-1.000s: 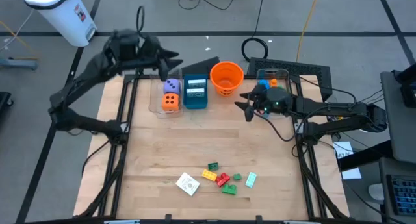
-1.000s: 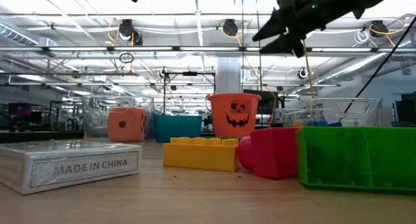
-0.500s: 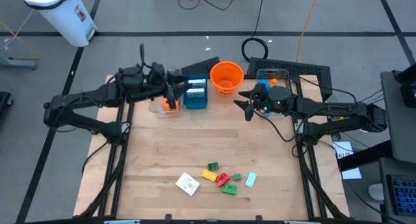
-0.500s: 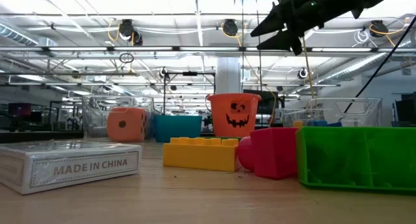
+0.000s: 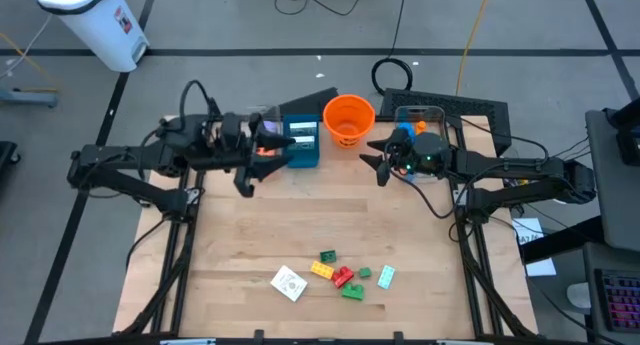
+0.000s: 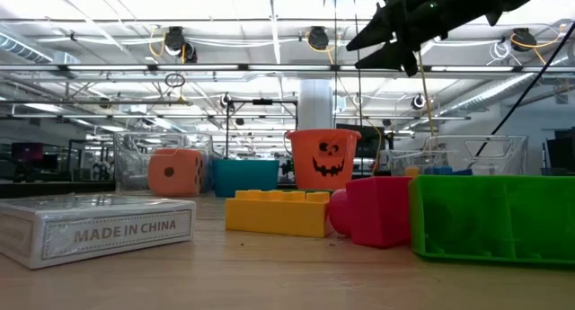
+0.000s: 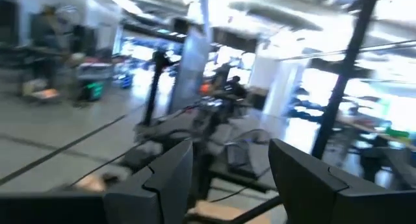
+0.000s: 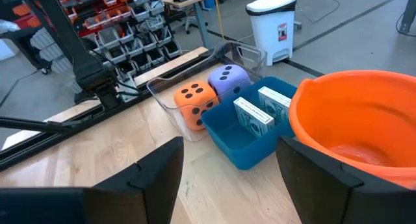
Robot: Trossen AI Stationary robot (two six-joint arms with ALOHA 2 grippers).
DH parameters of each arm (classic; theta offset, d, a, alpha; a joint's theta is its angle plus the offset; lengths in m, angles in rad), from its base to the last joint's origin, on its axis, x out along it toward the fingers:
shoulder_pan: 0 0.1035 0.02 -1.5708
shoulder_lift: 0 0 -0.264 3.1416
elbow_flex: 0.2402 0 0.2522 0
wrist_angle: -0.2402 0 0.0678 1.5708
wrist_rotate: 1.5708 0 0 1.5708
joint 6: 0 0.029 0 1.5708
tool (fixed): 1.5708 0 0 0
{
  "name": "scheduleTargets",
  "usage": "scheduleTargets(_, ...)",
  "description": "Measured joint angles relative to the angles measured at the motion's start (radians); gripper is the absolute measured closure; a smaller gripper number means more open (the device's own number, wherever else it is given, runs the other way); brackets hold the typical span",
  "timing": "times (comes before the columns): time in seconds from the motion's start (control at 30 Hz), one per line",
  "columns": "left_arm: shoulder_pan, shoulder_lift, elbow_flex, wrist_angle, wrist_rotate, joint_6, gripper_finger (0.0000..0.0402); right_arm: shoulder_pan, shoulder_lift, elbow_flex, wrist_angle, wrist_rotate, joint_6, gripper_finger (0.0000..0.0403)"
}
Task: Pick & Place Toys
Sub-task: Put the light blue game piece into the right transparent bin
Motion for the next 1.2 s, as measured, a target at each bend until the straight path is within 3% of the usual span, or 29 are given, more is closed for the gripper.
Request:
scheduleTargets(0.57,-0.083,-0.005,0.000,-0.042,0.141,-0.024,0.0190,0.000,0.000,0.000,0.000,0.000,0.000,0.0165)
scheduleTargets(1.2,-0.101,-0.231,0.002,-0.152,0.111,0.018,0.0190,0.000,0.000,0.000,0.000,0.000,0.000,0.0165)
